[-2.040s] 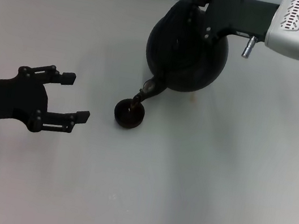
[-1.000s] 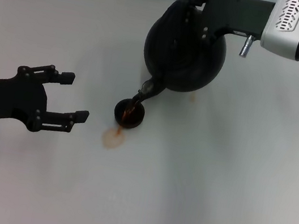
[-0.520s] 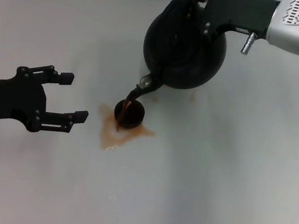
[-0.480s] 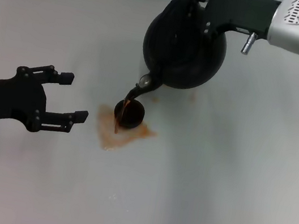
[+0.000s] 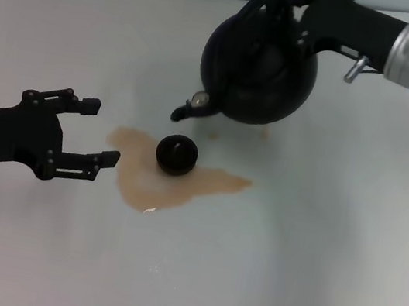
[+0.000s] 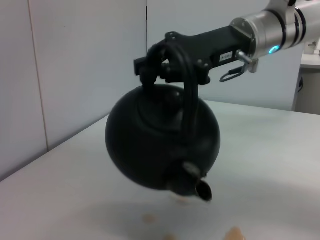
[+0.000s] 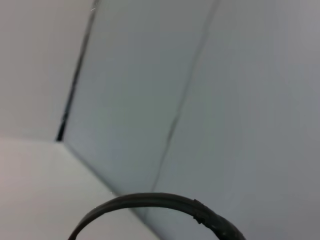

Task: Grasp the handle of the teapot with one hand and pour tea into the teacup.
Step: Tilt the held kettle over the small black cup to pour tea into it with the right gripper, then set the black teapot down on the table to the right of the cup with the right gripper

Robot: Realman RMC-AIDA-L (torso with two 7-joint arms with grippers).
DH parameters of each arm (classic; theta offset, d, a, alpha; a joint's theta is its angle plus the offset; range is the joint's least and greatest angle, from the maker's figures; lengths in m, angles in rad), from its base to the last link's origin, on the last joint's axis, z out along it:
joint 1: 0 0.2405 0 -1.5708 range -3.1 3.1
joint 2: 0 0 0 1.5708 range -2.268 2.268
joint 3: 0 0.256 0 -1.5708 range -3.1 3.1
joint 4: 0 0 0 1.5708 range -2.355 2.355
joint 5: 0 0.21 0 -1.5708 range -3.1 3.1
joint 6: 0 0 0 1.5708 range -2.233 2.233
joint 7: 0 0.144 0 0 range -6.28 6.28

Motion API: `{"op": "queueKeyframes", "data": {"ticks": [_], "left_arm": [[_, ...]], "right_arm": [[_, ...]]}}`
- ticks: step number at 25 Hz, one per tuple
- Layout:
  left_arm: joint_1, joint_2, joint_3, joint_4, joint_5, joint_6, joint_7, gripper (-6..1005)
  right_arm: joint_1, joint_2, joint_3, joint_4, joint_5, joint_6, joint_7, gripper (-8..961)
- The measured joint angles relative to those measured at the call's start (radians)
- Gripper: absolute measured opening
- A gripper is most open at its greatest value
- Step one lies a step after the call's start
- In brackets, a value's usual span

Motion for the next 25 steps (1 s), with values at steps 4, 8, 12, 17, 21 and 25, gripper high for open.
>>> {"op": "queueKeyframes", "data": {"ticks": [4,8,12,17,21,25], "left_arm": [[0.0,0.0,0.0,0.001,0.0,0.0,0.0,866],[-0.004,-0.001,0.0,0.002,0.0,0.0,0.0,866],[-0.004,-0.002,-0.004,0.002,0.0,0.0,0.0,866],[-0.004,-0.005,-0.012,0.002,0.0,0.0,0.0,866],[-0.004,-0.005,-0.012,0.002,0.0,0.002,0.0,866],[-0.004,-0.004,-0.012,0.002,0.0,0.003,0.0,866]], "right_arm": [[-0.035,0.0,0.002,0.026,0.078,0.001,-0.002,114],[-0.054,0.001,0.003,0.062,0.106,0.038,-0.002,115],[-0.074,0.002,0.003,0.092,0.116,0.054,0.002,115],[-0.115,0.002,0.022,0.101,0.183,0.055,-0.003,115],[-0.124,0.001,0.042,0.116,0.189,0.064,-0.005,115],[-0.124,-0.001,0.039,0.129,0.188,0.096,-0.005,114]]}}
